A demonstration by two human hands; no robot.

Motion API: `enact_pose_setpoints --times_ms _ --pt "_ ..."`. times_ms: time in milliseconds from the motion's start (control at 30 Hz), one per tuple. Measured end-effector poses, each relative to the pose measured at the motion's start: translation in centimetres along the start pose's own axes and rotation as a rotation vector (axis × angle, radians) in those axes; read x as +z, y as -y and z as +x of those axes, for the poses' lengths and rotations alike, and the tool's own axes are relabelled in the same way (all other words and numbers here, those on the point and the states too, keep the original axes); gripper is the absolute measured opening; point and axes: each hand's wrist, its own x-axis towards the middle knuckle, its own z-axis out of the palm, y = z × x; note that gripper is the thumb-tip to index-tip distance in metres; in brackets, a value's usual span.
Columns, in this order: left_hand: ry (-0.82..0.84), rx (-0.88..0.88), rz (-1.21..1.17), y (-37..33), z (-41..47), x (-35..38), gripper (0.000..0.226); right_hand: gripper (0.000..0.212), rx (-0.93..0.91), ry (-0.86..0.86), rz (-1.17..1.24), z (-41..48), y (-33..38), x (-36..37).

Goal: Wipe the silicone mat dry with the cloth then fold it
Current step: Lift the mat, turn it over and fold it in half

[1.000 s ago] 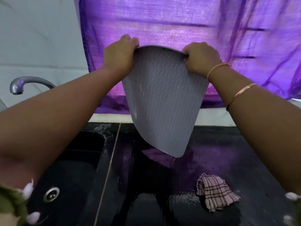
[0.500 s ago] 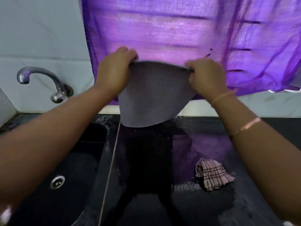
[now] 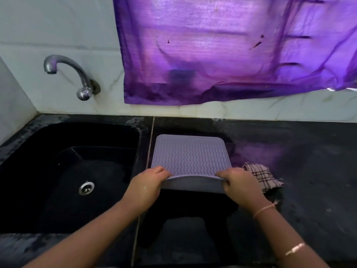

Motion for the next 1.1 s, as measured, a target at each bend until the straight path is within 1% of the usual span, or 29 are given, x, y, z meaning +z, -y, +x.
enact_pose_setpoints --times_ms 100,133,200,267,333,367,433,533,633,733,800,900,933,967,1033,1100 --pt "0.104 -0.006 0.005 -0.4 -1.6 1.2 0.028 0.022 -0.054 0.199 0.059 -2.0 -0.7 1.3" --pt "0.126 -0.026 0.004 -0.5 -2.2 1.6 0.028 0.022 -0.080 0.270 0.062 -2.6 -0.9 1.7" --pt "0.168 -0.080 -0.011 -0.7 -3.3 2.2 0.030 0.029 -0.137 0.383 0.091 -3.6 -1.0 2.5" --pt "0.252 -0.093 0.002 -1.1 -4.4 2.9 0.039 0.037 -0.199 0.433 0.088 -4.5 -0.9 3.3" --pt "0.363 -0.089 0.022 -1.3 -5.5 3.7 0.048 0.041 -0.251 0.424 0.046 -5.3 -0.9 4.1" --pt "0.385 -0.099 0.021 -1.4 -5.9 4.0 0.049 0.042 -0.267 0.402 0.020 -5.6 -1.0 4.5" --pt "0.374 -0.141 0.017 -1.6 -6.8 4.4 0.048 0.045 -0.296 0.367 -0.031 -6.3 -1.3 5.0" --pt "0.340 -0.154 0.011 -2.3 -8.0 5.1 0.050 0.047 -0.326 0.343 -0.050 -7.0 -1.8 5.6" --pt "0.365 -0.158 0.005 -3.2 -8.8 5.7 0.052 0.049 -0.355 0.348 -0.062 -7.5 -2.3 5.9" --pt "0.395 -0.181 0.003 -3.8 -9.3 5.9 0.053 0.051 -0.351 0.407 -0.040 -7.9 -2.7 5.9" --pt "0.390 -0.192 -0.010 -4.2 -9.6 5.9 0.049 0.051 -0.349 0.475 0.007 -7.8 -3.1 5.5" --pt "0.405 -0.207 -0.030 -4.8 -10.0 5.8 0.046 0.045 -0.346 0.606 0.112 -7.6 -3.4 4.7" --pt "0.401 -0.218 -0.037 -4.9 -10.0 5.8 0.047 0.043 -0.328 0.609 0.147 -7.6 -3.3 4.4" --pt "0.377 -0.231 -0.042 -5.0 -9.9 5.8 0.045 0.041 -0.310 0.571 0.172 -7.5 -3.2 4.4" --pt "0.307 -0.263 -0.027 -5.1 -9.4 5.9 0.039 0.037 -0.266 0.438 0.178 -7.2 -2.9 4.6" --pt "0.287 -0.282 0.012 -5.3 -8.9 6.0 0.037 0.035 -0.219 0.369 0.143 -7.0 -2.4 4.9"
